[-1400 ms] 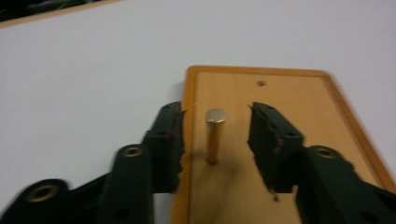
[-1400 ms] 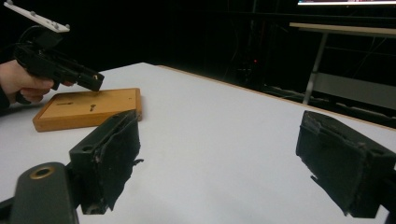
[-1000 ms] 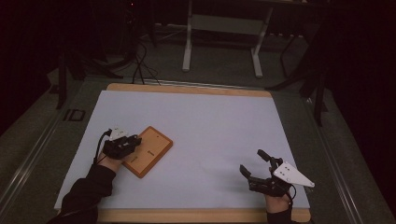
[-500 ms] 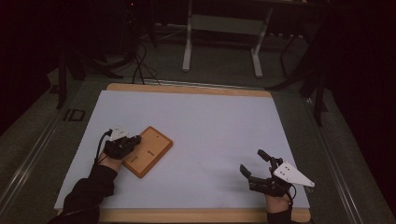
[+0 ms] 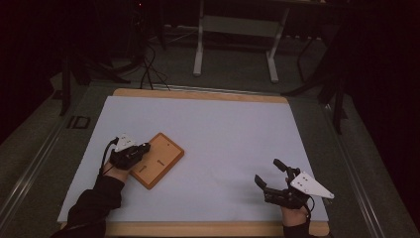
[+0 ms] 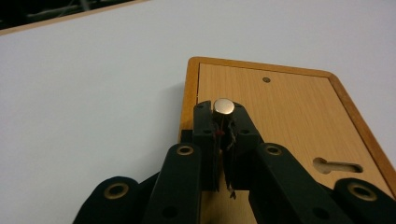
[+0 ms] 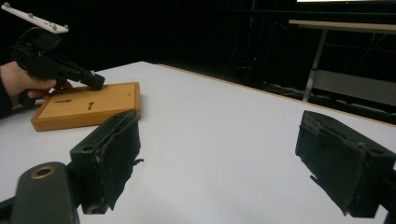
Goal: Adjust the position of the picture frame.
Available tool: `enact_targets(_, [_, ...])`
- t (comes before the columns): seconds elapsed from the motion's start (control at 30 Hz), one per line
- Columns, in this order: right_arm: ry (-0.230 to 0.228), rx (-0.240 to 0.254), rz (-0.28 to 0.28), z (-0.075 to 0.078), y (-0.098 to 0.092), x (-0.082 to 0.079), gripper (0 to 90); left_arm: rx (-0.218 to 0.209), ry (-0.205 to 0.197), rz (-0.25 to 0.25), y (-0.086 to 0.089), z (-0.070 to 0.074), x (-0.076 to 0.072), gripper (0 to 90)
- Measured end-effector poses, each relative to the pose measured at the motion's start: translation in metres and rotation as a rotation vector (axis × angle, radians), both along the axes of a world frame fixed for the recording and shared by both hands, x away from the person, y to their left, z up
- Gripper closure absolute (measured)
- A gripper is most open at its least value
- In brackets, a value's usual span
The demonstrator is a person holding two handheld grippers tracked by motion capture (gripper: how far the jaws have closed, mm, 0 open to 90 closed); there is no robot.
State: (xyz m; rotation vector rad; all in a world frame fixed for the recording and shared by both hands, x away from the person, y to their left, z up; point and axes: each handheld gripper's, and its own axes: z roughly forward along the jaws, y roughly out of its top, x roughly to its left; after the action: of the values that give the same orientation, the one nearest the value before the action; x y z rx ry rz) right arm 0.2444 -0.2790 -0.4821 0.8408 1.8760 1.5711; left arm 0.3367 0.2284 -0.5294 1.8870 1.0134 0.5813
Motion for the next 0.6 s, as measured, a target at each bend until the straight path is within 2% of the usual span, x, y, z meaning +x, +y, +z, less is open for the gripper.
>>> enact_targets(0.07, [0.001,0.003,-0.001,0.0,0.0,0.0,13.5,-0.006,-0.003,-0.015,-0.001,0.003,-0.001,85.2])
enact_targets(0.2, [0.002,0.003,-0.001,0.0,0.0,0.0,13.5,-0.001,-0.033,-0.054,-0.008,0.006,-0.004,85.2])
enact_targets(0.3, [0.003,0.003,-0.001,0.0,0.0,0.0,13.5,0.012,-0.036,-0.079,-0.013,0.008,-0.005,85.2])
enact_targets(0.6, [0.002,0.009,-0.001,0.001,-0.001,0.0,13.5,0.001,-0.038,-0.141,-0.028,0.02,-0.002,85.1])
